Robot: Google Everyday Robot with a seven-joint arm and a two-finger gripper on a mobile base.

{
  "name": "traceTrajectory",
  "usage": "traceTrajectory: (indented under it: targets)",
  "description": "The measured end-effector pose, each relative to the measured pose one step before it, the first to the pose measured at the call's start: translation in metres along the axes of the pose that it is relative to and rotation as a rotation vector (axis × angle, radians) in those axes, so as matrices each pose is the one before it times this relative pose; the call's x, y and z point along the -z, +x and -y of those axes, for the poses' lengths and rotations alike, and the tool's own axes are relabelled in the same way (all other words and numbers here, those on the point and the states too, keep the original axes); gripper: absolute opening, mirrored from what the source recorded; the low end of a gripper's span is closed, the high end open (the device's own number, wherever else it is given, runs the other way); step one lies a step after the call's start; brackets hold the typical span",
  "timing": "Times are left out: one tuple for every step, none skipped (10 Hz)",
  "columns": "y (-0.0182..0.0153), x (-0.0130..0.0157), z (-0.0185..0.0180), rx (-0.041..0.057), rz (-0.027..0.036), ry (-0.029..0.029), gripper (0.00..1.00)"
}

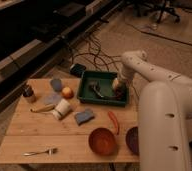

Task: Place grapes in red bowl

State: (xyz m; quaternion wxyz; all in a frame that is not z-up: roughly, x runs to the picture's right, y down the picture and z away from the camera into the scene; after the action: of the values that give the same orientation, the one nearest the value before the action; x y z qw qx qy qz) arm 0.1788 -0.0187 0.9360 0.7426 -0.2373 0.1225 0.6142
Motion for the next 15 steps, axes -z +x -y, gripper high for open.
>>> traceTrajectory:
  targets:
    - [-0.00072, -0.00425, -0.00246, 0.00109, -0.00557, -0.00353, 0.65]
    - [0.00061, -0.00261, 0.00112, -0.00003, -0.00769, 0.00159, 0.65]
    - [0.00153, -0.00216, 0.00042, 0.0016, -0.00535, 0.00151, 0.65]
    - [0.00047, -0.00001, 0.00051, -0.00015, -0.0014, 0.0009, 0.65]
    - [-0.00003, -0.00234, 0.0005, -0.00043, -0.00534, 0.00027, 0.65]
    - [0.00081, -0.00614, -0.00033, 0.00148, -0.01032, -0.00087, 0.65]
    - [0.00273, -0.00951, 0.00121, -0.00021, -0.01661, 0.00247, 0.65]
    - [0.00004, -0.00363, -0.00094, -0.00018, -0.01108, -0.00198, 0.65]
    - [0.00054, -0.00235, 0.0, 0.00051, -0.00835, 0.00106, 0.65]
    - [0.00036, -0.00302, -0.00032, 0.00253, -0.00747, 0.00166, 0.61]
    - [0.00016, -0.0008, -0.00096, 0.00284, -0.00166, 0.00106, 0.53]
    - [-0.00041, 0.00128, -0.00142, 0.00246, 0.00299, 0.00022, 0.43]
    - [-0.0011, 0.00325, 0.00015, -0.00483, 0.00863, 0.00019, 0.34]
    - [-0.00349, 0.00496, -0.00554, -0.00176, 0.00628, -0.00121, 0.22]
    - [-0.00358, 0.00389, -0.00571, -0.00025, 0.00615, -0.001, 0.13]
